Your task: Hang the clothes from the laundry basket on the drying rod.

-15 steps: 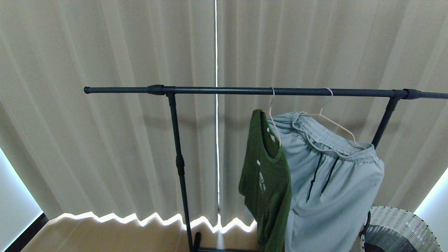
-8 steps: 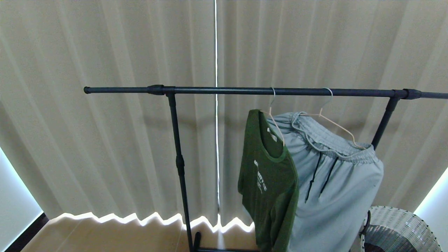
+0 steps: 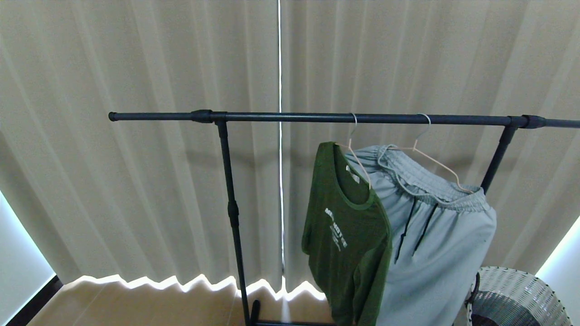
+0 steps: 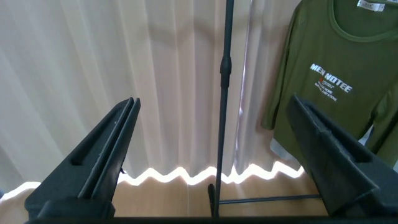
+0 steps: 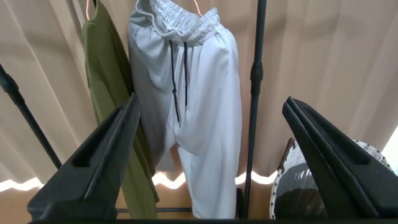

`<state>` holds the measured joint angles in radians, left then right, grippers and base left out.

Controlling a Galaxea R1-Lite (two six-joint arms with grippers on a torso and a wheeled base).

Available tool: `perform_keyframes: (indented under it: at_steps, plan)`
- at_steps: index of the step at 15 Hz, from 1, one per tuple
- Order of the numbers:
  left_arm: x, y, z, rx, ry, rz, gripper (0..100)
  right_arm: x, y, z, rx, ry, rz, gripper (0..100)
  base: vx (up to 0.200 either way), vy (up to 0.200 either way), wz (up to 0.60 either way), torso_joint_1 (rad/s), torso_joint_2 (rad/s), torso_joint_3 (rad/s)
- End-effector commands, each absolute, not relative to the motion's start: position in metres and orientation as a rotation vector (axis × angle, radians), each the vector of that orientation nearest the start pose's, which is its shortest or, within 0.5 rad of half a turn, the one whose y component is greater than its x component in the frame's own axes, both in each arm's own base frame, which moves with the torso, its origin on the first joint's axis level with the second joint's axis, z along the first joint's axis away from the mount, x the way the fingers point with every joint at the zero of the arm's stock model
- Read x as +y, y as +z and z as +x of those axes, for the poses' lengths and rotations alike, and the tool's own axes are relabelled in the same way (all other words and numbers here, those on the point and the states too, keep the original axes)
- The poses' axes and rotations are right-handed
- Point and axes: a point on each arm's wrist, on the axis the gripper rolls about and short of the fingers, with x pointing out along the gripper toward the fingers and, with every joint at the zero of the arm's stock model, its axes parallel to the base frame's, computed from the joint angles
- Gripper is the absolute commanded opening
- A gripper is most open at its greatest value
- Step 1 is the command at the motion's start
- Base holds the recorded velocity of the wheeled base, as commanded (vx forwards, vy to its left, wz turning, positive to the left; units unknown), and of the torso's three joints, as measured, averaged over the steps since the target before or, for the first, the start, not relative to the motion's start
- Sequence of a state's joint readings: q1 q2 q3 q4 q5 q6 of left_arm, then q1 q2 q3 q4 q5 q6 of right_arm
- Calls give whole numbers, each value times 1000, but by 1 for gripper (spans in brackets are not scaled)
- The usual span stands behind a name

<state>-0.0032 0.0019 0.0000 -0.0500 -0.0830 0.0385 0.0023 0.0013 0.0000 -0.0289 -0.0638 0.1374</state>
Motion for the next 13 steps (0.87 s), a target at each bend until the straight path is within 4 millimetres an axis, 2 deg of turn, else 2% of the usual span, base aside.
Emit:
perform_keyframes:
  at_steps: [1,13]
  plan:
    - [-2,81,-23,-51,-85,40,100,-2,78,-23,-34,-61,154,100,0,0,0,0,0,0]
    - [-2,81,-23,-51,-85,40,100,-2,78,-23,-34,-62,168,100,0,0,0,0,0,0]
